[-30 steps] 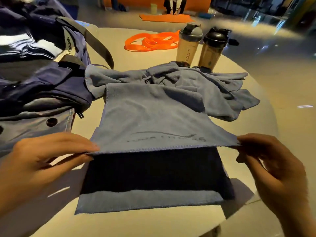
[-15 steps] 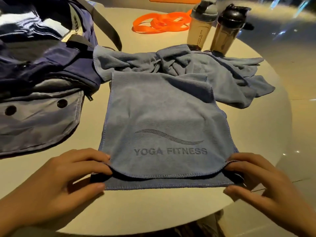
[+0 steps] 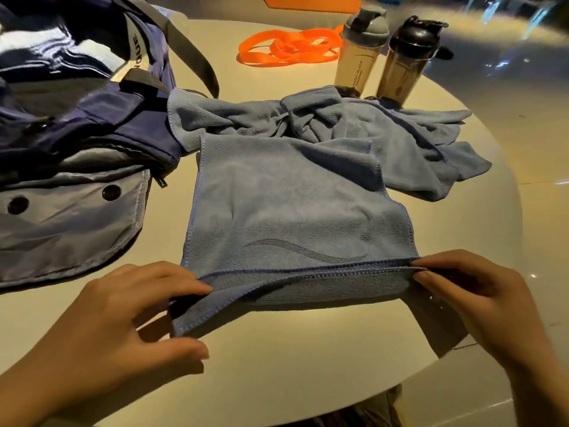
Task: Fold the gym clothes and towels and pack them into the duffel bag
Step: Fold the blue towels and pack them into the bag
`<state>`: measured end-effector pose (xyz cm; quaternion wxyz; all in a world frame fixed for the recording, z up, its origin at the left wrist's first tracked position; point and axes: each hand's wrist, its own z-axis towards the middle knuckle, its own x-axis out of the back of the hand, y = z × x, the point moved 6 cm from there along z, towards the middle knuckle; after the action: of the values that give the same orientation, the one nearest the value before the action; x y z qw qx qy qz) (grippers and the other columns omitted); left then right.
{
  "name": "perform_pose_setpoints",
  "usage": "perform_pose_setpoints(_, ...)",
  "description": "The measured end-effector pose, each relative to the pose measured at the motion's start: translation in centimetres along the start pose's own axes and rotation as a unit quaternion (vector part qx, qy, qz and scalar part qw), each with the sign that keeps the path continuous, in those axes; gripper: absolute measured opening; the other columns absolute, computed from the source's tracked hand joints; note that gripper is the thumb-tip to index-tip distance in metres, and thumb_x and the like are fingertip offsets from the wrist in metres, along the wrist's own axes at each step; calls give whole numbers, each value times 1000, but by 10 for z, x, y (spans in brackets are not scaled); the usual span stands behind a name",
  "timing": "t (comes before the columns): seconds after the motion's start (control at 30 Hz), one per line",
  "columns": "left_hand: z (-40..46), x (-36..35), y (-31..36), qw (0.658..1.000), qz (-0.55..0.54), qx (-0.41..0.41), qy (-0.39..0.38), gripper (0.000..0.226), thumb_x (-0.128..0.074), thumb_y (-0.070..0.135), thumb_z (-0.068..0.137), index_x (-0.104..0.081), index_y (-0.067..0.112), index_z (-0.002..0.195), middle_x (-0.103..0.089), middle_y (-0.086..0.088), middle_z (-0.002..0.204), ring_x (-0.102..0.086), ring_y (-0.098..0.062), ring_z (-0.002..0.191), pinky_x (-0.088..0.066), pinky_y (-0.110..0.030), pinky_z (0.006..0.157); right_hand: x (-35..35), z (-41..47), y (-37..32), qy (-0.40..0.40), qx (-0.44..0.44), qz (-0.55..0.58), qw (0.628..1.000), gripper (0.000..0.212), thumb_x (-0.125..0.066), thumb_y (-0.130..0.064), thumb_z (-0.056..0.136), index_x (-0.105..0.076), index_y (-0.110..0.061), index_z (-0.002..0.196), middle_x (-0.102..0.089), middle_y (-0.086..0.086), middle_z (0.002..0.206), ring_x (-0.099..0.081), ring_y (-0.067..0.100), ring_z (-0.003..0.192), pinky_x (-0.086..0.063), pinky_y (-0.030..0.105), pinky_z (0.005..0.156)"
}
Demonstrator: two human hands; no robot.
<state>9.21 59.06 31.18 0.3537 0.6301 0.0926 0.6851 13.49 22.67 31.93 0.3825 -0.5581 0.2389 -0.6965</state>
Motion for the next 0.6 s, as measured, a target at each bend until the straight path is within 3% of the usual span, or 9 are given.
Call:
perform_pose_setpoints(0.07, 3, -1, 5, 999, 45, -8, 15, 39, -65, 66, 69, -62, 47, 103, -61, 30, 100, -59, -1, 83, -43, -20, 68, -1, 1, 1, 3, -8, -6, 1000, 46, -51, -80, 67, -67, -48, 96, -69, -22, 94, -63, 6, 91, -52, 18, 75)
perform_pose_setpoints(0.17, 8, 4, 8, 999, 3, -8, 51, 21, -57, 51, 82, -69, 41, 96, -66, 27, 92, -63, -3, 78, -47, -21, 64, -2, 4, 0, 9, -17, -6, 1000, 43, -52, -81, 67, -67, -52, 95, -68, -25, 94, -62, 3, 93, -50, 11, 74)
perform_pose_setpoints(0.23, 9, 6, 5, 996, -38, 3, 75, 22, -56, 46, 83, -72, 34, 91, -69, 23, 87, -65, -2, 74, -49, -19, 62, 0, 7, -1, 11, -24, 4, 1000, 32, -57, -73, 71, -68, -52, 92, -69, -24, 92, -64, 5, 91, -52, 13, 73)
perform_pose_setpoints(0.3, 10, 6, -1, 992, -74, 22, 97, 23, -56, 47, 81, -74, 33, 84, -69, 20, 83, -65, -2, 70, -51, -22, 60, 1, 9, -4, 3, -19, 7, 1000, 35, -56, -75, 71, -69, -52, 93, -70, -22, 91, -65, 5, 89, -53, 14, 73)
perform_pose_setpoints(0.43, 19, 10, -10, 987, -112, 22, 115, 28, -53, 56, 82, -70, 35, 91, -70, 16, 82, -66, -5, 71, -53, -23, 55, 8, 16, -8, 12, -5, 18, 1000, 25, -66, -62, 71, -67, -52, 94, -72, -14, 87, -69, 13, 81, -57, 25, 72)
perform_pose_setpoints(0.53, 33, 18, -2, 997, -49, -20, 62, 26, -48, 59, 88, -68, 44, 85, -67, 26, 85, -63, 5, 71, -46, -11, 59, 16, 26, -12, 12, 1, -7, 1000, 45, -56, -83, 60, -64, -58, 97, -71, -17, 87, -69, 12, 78, -57, 27, 69)
perform_pose_setpoints(0.6, 38, 25, -1, 997, -54, -22, 41, 23, -45, 66, 87, -66, 56, 88, -67, 28, 85, -64, 7, 71, -45, -6, 61, 21, 33, -18, 15, 8, -20, 1000, 47, -50, -89, 58, -64, -61, 93, -69, -24, 88, -67, 8, 81, -56, 23, 69)
